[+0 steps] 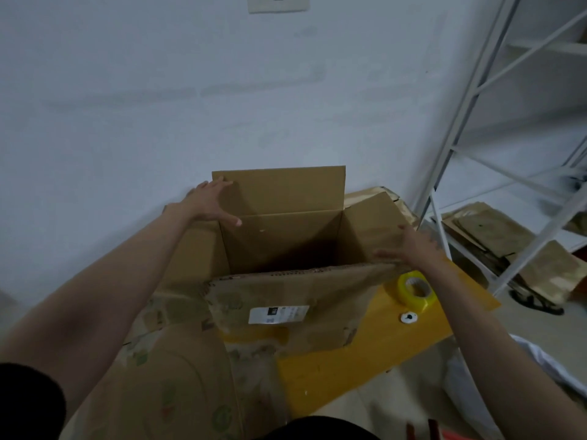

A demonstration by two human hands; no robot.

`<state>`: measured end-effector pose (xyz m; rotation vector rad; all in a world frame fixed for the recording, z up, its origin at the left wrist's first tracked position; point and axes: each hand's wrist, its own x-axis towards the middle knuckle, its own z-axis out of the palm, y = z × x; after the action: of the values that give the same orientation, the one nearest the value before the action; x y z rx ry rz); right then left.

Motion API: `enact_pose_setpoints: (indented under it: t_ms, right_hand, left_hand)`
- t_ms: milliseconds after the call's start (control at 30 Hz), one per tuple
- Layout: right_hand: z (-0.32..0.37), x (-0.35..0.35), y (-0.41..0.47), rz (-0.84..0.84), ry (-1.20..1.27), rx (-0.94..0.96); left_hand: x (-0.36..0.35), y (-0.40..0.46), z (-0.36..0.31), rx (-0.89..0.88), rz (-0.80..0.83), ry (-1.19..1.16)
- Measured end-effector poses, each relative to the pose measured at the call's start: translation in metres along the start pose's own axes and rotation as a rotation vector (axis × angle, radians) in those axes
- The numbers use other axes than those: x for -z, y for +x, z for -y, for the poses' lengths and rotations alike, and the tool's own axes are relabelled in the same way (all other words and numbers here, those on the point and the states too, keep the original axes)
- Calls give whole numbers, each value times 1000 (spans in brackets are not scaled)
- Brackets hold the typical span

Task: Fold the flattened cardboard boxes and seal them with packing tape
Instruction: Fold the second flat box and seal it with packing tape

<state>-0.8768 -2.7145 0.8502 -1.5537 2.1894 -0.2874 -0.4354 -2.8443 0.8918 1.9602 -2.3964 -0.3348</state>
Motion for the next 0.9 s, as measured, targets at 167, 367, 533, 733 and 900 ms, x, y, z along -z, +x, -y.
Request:
enact_pose_setpoints:
  t_ms: [167,367,533,733,900]
  right_hand:
    - [13,8,-1,-285,120,168]
    - [31,20,-4,60,231,442]
    - [38,14,-11,395,59,475]
    - [47,-31,-16,609,-185,486]
    - [47,-30,-10,608,-183,480]
  left_hand:
    - [1,-1,-2,12,-2,-7]
    - [-1,-2,-1,16,14,3]
    - [-2,-2,-4,11,30,0]
    - [-2,-7,1,2,14,-3]
    - [0,-14,10,-41,-71,-23]
